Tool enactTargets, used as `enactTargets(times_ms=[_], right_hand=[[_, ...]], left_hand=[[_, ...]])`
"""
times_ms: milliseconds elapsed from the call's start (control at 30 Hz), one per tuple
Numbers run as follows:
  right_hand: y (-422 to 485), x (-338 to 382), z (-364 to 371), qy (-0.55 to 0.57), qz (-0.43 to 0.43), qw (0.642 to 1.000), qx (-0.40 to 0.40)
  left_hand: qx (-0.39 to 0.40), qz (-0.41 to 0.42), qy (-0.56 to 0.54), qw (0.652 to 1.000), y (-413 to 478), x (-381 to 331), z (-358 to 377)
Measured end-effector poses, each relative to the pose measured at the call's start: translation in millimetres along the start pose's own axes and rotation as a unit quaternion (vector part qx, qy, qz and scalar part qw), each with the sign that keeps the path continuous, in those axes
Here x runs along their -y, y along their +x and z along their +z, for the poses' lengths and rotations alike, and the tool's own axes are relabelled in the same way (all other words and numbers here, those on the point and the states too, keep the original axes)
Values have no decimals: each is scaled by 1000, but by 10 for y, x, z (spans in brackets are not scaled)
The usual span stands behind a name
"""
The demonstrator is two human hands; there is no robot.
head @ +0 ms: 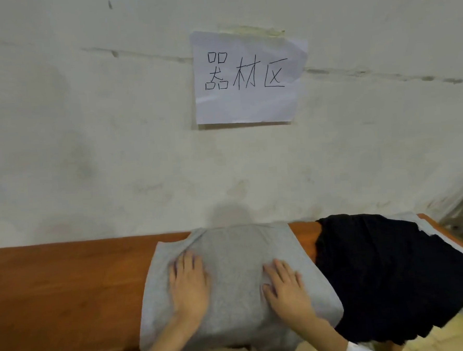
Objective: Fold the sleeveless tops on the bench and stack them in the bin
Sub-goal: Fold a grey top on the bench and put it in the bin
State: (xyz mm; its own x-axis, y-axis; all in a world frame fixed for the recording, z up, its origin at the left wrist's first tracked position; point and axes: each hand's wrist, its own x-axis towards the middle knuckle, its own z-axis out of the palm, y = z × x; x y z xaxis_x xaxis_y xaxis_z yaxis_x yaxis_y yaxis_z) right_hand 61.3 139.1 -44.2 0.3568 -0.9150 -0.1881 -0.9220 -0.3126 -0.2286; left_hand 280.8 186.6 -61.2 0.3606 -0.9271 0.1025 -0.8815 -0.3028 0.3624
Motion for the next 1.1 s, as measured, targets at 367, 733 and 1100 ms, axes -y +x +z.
enactTargets(times_ms=[367, 733, 1100], right_hand=[[531, 102, 195, -32, 31, 993, -112], [-4, 262, 344, -19, 74, 988, -137], [-292, 39, 317, -22, 51, 995, -80]], left_hand=[[76, -30, 65, 995, 720, 304, -145], [49, -78, 73, 993, 119, 171, -160], [58, -52, 93, 993, -142, 558, -267]])
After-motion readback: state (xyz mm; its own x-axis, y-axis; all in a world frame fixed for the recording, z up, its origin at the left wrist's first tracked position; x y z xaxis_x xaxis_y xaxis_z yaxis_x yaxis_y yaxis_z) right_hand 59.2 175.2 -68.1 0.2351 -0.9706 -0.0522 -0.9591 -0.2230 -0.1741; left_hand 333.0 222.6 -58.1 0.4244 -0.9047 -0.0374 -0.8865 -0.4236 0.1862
